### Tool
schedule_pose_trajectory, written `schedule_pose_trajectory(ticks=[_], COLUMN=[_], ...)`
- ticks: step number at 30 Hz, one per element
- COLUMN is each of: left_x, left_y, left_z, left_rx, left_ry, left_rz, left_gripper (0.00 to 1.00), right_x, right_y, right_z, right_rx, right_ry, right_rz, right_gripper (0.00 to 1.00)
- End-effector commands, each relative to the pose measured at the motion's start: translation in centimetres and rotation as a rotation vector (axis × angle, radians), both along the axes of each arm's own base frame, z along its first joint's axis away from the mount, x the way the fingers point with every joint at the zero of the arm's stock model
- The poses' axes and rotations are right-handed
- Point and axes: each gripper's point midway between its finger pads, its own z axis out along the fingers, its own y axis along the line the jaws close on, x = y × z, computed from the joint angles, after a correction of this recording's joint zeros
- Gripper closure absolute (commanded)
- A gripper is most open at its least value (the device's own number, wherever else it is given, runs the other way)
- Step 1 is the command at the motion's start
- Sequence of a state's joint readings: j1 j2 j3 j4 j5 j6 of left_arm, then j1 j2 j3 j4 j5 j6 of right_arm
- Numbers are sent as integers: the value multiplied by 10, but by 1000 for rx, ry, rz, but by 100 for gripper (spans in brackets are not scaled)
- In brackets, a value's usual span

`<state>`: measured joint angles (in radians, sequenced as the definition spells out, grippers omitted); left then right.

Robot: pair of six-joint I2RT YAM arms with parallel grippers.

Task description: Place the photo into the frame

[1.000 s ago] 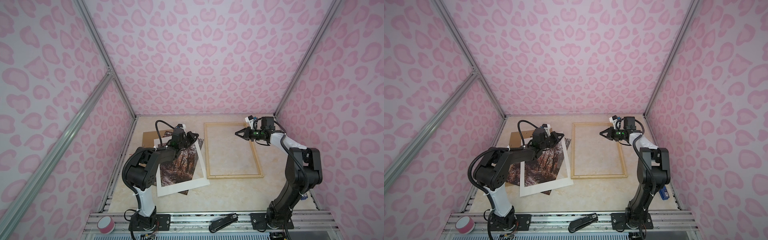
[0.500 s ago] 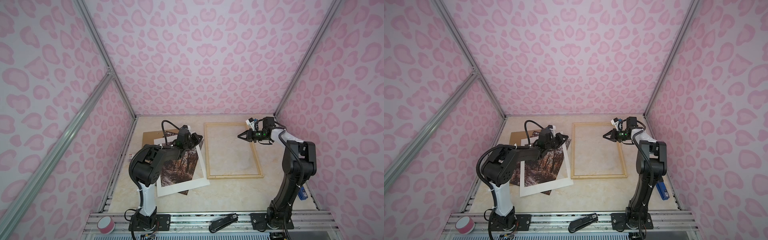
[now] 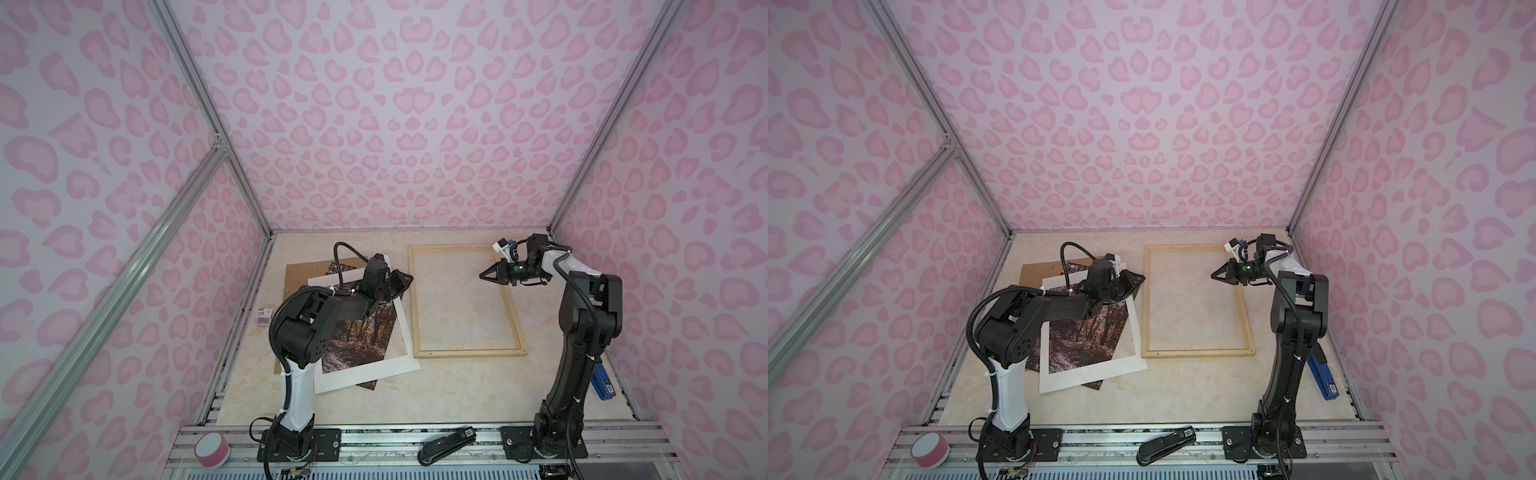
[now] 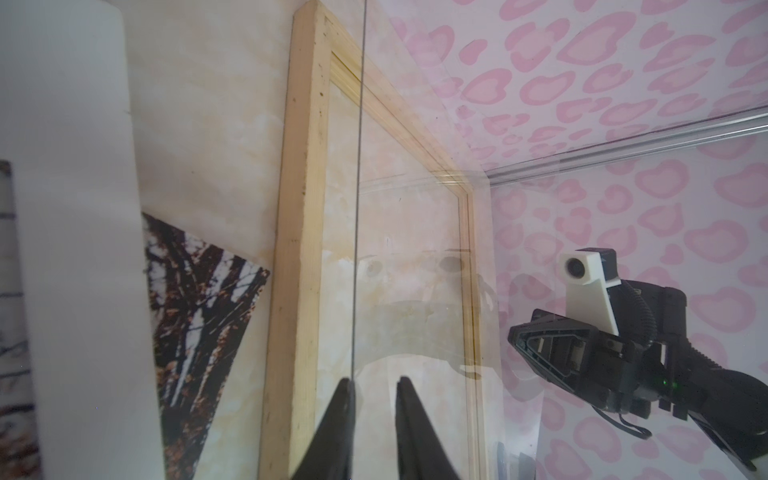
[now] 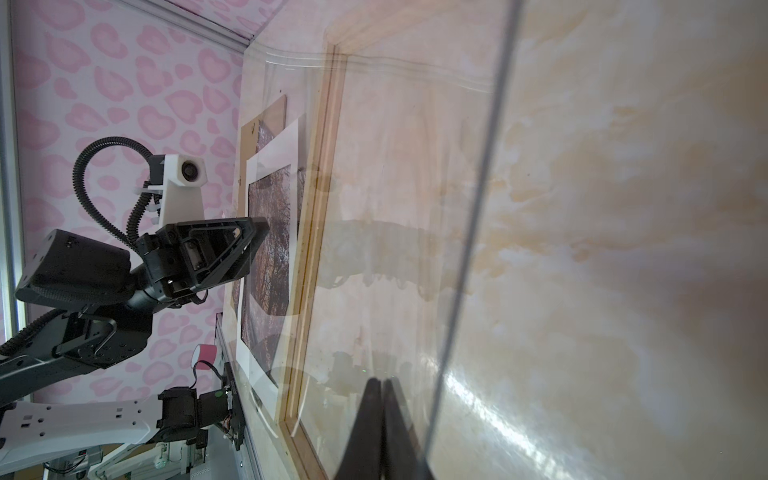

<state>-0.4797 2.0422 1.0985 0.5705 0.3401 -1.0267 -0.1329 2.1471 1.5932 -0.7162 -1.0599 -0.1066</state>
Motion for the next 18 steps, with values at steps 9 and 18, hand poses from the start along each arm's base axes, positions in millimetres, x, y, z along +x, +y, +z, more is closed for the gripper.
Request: schedule_pose_trajectory(ticks=[9,18], left_x=[-1,-6], left_y=[0,6], left_z=[-2,-6], left_rx=[29,86], left_ry=[-1,16], left_rz=[-23,-21], left_gripper=[59,52], right_x=[-7,-6], right_y=[-21,-31], right_z=[-21,-26], right_rx=[-94,-129], right_ry=[36,47], right_rz=[4,-19], right_gripper=[100,100])
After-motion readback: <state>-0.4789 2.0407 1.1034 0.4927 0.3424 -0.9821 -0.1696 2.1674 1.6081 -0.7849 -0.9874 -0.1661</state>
